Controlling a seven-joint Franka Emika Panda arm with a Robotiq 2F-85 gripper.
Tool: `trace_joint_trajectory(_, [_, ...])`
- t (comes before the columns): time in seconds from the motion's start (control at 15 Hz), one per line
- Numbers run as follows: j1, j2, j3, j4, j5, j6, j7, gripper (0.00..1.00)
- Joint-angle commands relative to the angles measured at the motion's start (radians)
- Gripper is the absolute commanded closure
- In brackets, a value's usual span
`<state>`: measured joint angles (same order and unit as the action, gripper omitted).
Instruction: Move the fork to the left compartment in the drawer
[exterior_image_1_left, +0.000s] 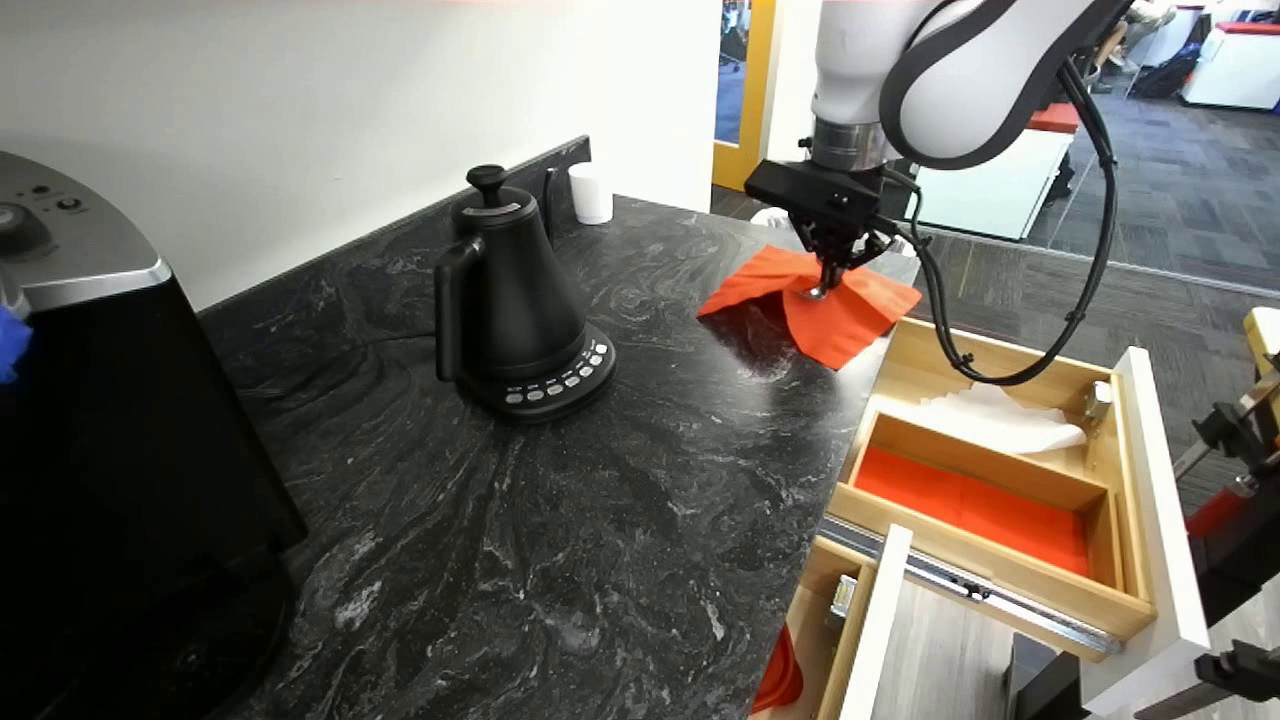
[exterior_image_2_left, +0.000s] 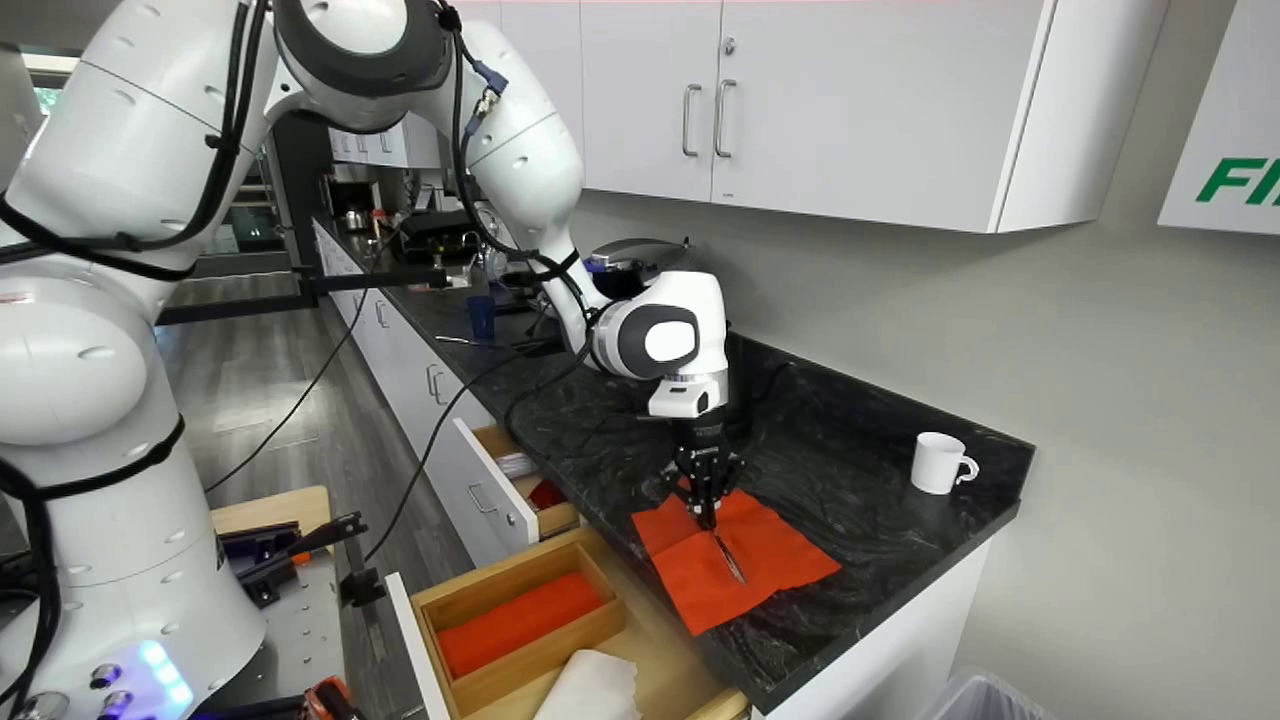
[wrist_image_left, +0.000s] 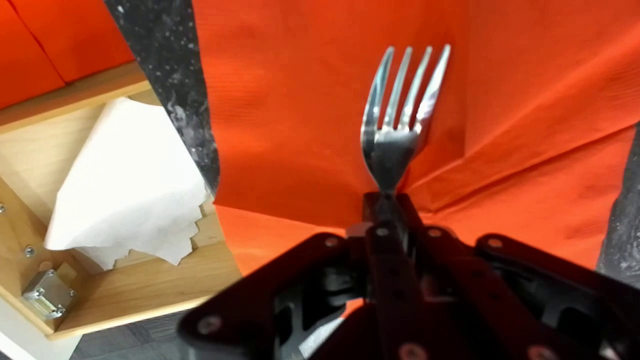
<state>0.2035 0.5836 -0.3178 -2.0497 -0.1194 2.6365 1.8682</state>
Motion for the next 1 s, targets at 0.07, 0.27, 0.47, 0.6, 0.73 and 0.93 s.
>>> trace_joint_trajectory(0.07, [-0.01,0.012,-0.002,-0.017,-0.012,0.057,0.015,0.96])
trace_joint_trajectory(0.27, [-0.006,0.018,-0.008,-0.023,-0.011,0.065,0.015,0.96])
trace_joint_trajectory(0.47, [0.002,0.023,-0.021,-0.023,-0.017,0.071,0.022,0.64])
trace_joint_trajectory(0.6, [0.002,0.024,-0.023,-0.02,-0.016,0.069,0.022,0.51])
trace_joint_trajectory(0.73, [0.0,0.026,-0.024,-0.015,-0.014,0.065,0.022,0.38])
trace_joint_trajectory(0.93, [-0.008,0.035,-0.017,-0.005,-0.008,0.061,0.014,0.18])
